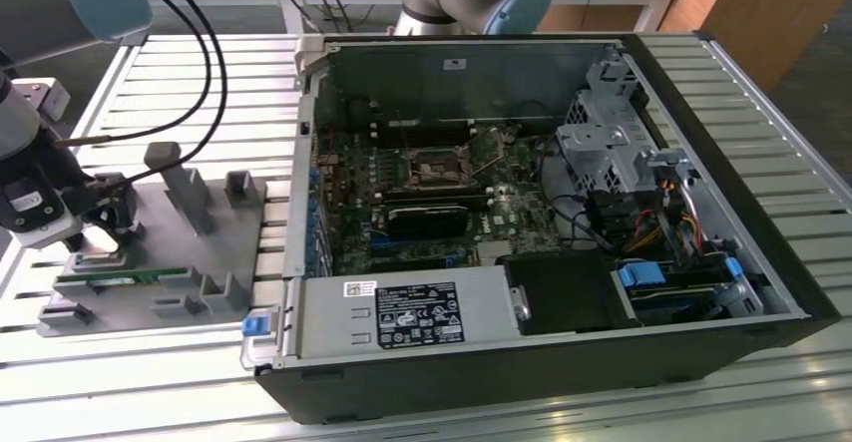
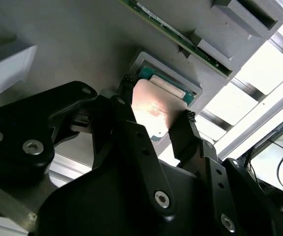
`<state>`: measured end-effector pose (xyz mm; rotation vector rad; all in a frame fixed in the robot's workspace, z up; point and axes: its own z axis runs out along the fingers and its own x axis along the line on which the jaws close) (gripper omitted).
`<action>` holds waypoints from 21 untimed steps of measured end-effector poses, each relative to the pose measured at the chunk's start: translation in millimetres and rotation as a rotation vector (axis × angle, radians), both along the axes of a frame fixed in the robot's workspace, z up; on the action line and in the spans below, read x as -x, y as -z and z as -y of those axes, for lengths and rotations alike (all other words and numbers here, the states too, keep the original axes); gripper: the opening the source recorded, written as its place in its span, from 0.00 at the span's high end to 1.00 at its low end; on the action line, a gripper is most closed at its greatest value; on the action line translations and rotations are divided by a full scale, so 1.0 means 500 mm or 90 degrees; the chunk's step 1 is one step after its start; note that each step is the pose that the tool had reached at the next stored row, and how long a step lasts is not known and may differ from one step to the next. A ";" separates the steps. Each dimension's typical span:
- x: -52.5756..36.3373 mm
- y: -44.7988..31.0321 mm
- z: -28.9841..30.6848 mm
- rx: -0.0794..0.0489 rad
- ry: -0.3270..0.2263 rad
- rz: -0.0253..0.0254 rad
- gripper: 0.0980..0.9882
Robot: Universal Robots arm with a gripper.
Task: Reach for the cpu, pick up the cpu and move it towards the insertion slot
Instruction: 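Pick up the cpu and move it towards the insertion slot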
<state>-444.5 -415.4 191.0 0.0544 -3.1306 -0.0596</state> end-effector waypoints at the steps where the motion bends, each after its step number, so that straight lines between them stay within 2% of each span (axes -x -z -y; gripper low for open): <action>1: 0.000 0.000 0.000 0.000 0.000 0.0001 0.50; 10: 0.000 -0.006 0.000 0.000 0.000 -0.0001 0.50; 21: 0.000 -0.035 0.000 0.000 0.000 -0.0001 0.50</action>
